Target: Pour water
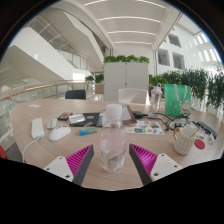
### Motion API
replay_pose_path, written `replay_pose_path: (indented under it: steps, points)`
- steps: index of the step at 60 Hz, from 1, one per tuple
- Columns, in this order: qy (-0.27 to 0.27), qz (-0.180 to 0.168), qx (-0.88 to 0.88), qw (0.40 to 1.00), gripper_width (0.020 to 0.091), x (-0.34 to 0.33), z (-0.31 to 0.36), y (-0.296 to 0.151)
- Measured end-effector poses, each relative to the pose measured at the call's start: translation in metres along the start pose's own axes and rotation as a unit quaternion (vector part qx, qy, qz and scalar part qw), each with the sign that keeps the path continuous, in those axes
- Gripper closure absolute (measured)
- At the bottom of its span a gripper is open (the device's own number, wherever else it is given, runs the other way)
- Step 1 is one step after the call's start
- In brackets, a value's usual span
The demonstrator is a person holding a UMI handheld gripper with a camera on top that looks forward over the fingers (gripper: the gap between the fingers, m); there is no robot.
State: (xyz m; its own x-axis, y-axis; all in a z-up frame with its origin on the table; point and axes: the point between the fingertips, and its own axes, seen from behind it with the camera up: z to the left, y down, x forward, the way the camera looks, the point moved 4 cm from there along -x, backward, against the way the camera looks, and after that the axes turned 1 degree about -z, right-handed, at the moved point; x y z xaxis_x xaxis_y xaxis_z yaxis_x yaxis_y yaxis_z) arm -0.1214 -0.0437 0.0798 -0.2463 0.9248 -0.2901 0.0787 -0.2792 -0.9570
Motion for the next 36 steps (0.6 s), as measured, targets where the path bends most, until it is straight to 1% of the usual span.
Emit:
replay_pose_path:
  steps: [7,12,14,15,17,18,24,27,31,32,34,35,36]
  points:
    - [0.005,-0.012,-0.019,1.0,0.0273,0.029,-0.003,0.0]
    - [0.002,-0.017,-0.017,1.0,0.0308,0.044,-0.003,0.001]
    - [-0.001,-0.033,-0.012,0.999,0.0362,0.045,-0.003,-0.007]
    - [-0.003,-0.042,-0.01,0.999,0.0408,0.047,-0.003,-0.01]
    - [-0.004,-0.048,-0.01,0.999,0.0542,0.05,-0.005,-0.013]
    - [-0.004,-0.046,-0.006,0.999,0.0569,0.052,-0.005,-0.013]
    - [0.013,-0.041,0.006,0.999,0.0617,0.054,-0.01,-0.011]
    - [0.014,-0.04,0.002,0.999,0.0659,0.054,-0.01,-0.012]
    - [0.018,-0.038,0.011,0.999,0.0682,0.055,-0.012,-0.011]
    - [0.018,-0.039,0.015,0.999,0.0704,0.055,-0.012,-0.011]
    - [0.017,-0.038,0.016,0.999,0.0709,0.055,-0.012,-0.011]
    - [0.015,-0.037,0.016,0.999,0.0736,0.055,-0.012,-0.011]
    - [0.014,-0.036,0.015,0.999,0.0736,0.054,-0.012,-0.011]
